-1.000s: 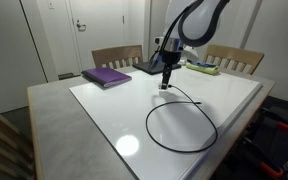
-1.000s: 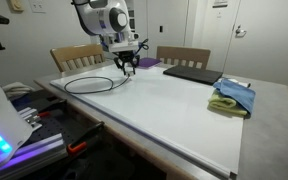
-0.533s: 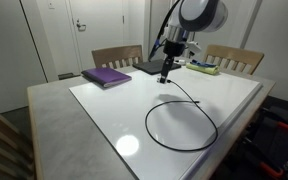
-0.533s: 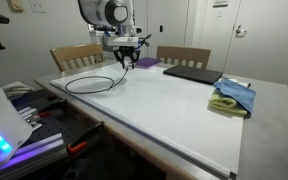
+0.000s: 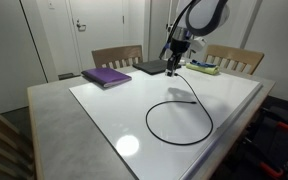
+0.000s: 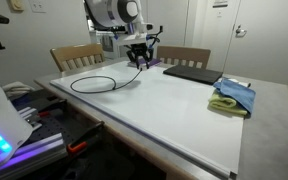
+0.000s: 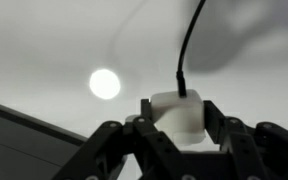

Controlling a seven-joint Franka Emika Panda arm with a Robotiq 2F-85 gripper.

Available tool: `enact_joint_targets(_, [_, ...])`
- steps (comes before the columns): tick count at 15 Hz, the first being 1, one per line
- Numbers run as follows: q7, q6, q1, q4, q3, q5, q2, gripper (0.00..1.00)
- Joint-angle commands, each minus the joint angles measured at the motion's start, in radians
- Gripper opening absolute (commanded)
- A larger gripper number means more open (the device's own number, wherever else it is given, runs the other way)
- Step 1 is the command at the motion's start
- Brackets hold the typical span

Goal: Place the charger straight across the board

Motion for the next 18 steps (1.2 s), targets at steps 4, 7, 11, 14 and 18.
enact_joint_targets(4, [0.242, -0.019, 0.063, 0.04, -0.18, -0.126, 0.005, 0.29])
enact_joint_targets(7, [0.255, -0.021, 0.063, 0.042, -0.19, -0.136, 0.005, 0.54])
enact_joint_targets(11, [0.387, -0.057, 0.098, 0.065, -0.233, -0.138, 0.023, 0.29])
enact_joint_targets(14, [0.554, -0.048, 0.118, 0.055, -0.311, -0.159, 0.033, 0.29])
enact_joint_targets(18, [0.57, -0.04, 0.102, 0.043, -0.324, -0.135, 0.03, 0.54])
